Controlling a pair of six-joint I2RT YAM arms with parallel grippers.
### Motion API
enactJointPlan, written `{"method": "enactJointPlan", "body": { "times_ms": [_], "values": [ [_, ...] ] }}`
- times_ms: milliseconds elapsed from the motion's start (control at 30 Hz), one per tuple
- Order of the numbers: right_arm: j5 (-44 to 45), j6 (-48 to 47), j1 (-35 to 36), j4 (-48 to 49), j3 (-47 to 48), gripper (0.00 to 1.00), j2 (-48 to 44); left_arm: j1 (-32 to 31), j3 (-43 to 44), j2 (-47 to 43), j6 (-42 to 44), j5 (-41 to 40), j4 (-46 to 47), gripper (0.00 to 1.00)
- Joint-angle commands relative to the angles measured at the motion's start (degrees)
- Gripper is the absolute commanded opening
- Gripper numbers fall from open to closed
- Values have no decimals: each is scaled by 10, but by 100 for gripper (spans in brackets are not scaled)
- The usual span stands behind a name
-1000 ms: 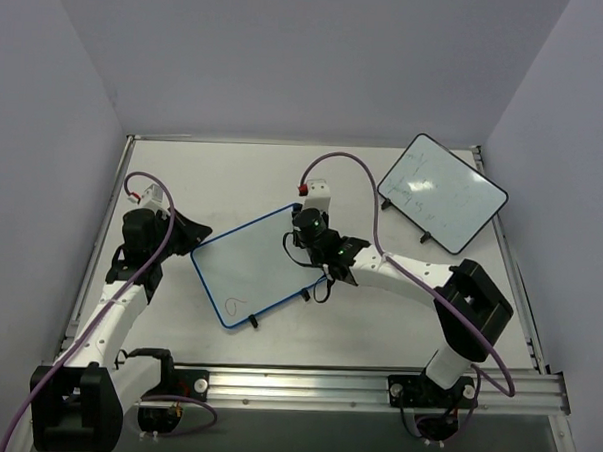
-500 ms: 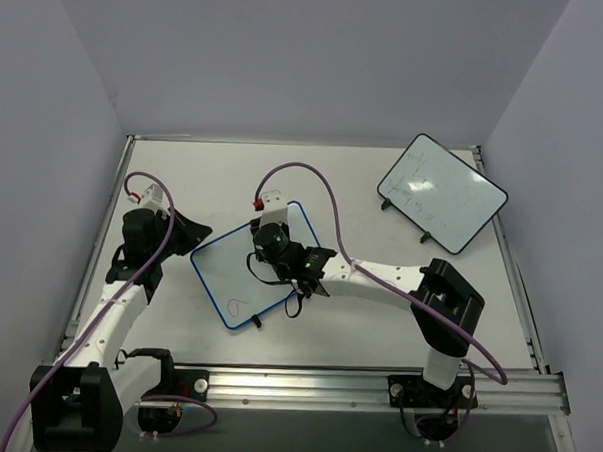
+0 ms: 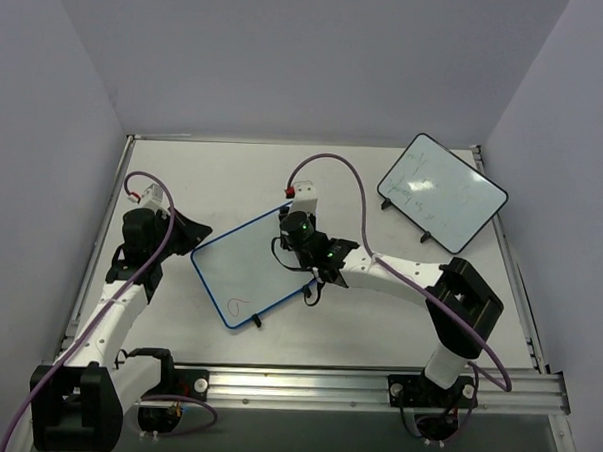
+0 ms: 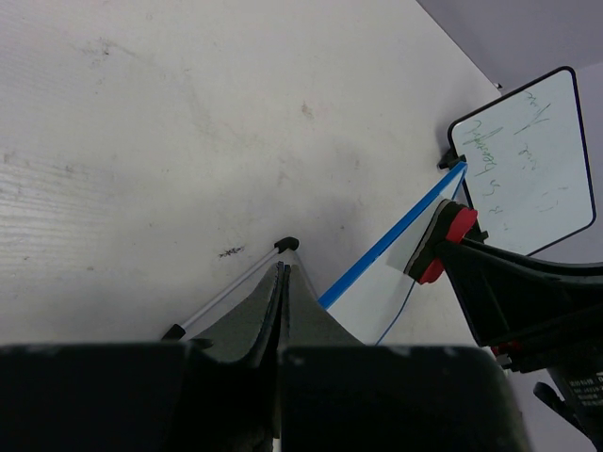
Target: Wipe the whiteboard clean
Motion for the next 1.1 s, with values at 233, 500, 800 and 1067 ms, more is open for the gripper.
{"method": "enactJointPlan", "body": {
  "times_ms": [233, 500, 800, 1067],
  "values": [
    [11, 9, -26, -8, -49, 0, -46, -8, 2, -3, 1, 0, 28, 2],
    [10, 21, 5, 13, -80, 0, -52, -12, -35, -19, -3, -27, 76, 35],
    [20, 28, 46, 29, -111, 0, -68, -10, -60, -22, -3, -30, 153, 52],
    [24, 39, 84, 51, -127, 0, -54, -5, -66, -21, -1, -21, 196, 56]
  ]
}}
